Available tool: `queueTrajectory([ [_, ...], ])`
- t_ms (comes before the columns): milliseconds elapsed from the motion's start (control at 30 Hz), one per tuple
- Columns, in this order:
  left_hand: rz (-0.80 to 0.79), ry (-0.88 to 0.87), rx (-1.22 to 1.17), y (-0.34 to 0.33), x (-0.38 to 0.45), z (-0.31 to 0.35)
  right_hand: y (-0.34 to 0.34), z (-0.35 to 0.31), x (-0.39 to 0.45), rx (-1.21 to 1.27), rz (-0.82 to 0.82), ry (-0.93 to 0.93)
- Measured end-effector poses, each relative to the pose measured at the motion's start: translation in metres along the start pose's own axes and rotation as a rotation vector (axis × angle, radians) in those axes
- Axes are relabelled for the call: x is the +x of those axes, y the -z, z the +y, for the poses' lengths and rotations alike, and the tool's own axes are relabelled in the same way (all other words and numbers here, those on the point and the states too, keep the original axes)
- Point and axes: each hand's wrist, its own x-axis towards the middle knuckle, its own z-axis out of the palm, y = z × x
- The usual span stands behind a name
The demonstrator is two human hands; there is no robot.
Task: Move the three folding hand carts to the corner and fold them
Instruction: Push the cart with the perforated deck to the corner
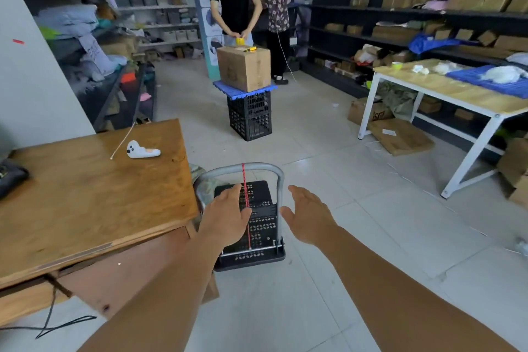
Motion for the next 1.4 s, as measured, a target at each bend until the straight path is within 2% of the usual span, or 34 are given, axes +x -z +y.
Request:
queueTrajectory([
  [333,-0.035,0.075,0.023,-0.036,0.145,-0.044,-0.019,0.005,0.163,-0.006,-0.054,0.051],
  [533,-0.118,0.115,0.037,-0.059,0.225,-0.075,-0.038,-0.003,0.250,-0.057,-0.140,0.095],
  [733,-0.241,0.132,0.128,-0.083,0.276,-0.104,-0.074,-0.001,0.314,-0.169,-0.254,0.137],
  [867,-0.262,0.124,0.177,-0.091,0.302,-0.113,-0.090,0.006,0.345,-0.194,-0.278,0.156],
  [1133,-0.273,0.147,0.127,-0.104,0.363,-0.079,-0.073,0.044,0.412,-0.258,-0.275,0.153],
  [1400,-0.295,0.281,0.083,-0.130,0.440,0.002,-0.028,0.116,0.498,-0.289,-0.356,0.232],
])
